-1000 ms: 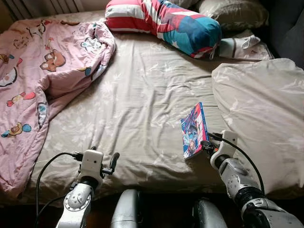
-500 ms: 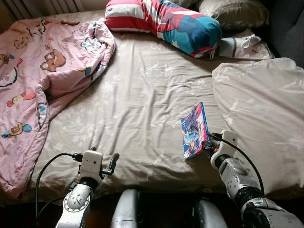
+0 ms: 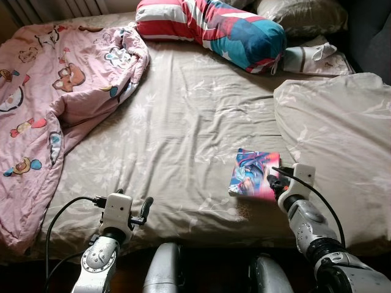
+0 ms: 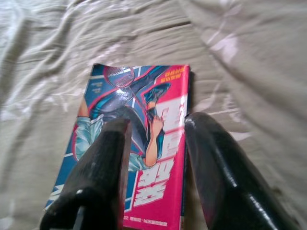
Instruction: Clean up the room
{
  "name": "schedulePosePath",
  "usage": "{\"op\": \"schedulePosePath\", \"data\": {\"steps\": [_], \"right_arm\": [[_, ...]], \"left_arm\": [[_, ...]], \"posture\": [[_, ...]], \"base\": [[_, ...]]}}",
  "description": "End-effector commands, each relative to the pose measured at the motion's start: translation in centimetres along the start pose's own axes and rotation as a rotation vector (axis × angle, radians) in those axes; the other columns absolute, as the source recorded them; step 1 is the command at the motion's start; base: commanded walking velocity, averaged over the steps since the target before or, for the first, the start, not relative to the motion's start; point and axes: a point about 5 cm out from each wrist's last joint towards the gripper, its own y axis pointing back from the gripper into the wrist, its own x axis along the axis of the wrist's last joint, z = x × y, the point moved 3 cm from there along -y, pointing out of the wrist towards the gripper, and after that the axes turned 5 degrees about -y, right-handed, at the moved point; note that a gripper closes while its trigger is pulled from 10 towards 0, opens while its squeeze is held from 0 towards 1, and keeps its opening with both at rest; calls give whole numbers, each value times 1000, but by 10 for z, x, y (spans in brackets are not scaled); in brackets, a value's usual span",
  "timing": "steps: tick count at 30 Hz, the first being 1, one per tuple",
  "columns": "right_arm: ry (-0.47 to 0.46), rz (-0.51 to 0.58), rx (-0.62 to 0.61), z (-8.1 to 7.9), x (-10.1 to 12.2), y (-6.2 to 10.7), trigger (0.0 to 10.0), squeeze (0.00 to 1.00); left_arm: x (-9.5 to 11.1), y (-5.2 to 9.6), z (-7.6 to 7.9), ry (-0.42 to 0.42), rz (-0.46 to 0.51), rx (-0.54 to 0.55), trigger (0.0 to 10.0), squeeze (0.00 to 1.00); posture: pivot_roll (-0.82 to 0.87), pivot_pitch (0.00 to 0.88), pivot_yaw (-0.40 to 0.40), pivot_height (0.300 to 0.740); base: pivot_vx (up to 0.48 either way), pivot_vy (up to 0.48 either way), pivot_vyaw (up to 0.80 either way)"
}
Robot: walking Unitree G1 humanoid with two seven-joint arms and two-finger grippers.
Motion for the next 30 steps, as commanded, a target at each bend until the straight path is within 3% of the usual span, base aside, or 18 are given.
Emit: {"op": "schedulePosePath", "data": {"steps": [1,7,10,13,18,24,30], "right_arm": [[2,2,-30,4,-1,1,10000,0],[56,8,-52,5,-4,2,10000,0],[113,-69,37,-12,-35,8,10000,0],[142,-86,42,-14,-48,13,10000,0],[101,-93,28,-16,-61,18,10000,0],[91,-100,3,-16,-66,20,10000,0],[92,-31,1,-17,-52,17,10000,0]], "left_arm": [[-8,4,-2,-2,-37,-1,10000,0],[-9,4,-1,0,-40,0,10000,0],[-10,4,-1,1,-41,1,10000,0],[-9,5,-2,2,-39,1,10000,0],[-7,3,-3,1,-33,-1,10000,0],[-6,1,-2,-1,-30,-8,10000,0],[-6,1,1,-1,-31,-16,10000,0]], "posture": [[55,260,107,660],[53,255,101,660],[55,255,101,660],[54,257,103,660],[53,257,108,660],[52,256,114,660],[49,258,111,635]], "base": [[0,0,0],[0,0,0],[0,0,0],[0,0,0],[0,0,0],[0,0,0],[0,0,0]]}}
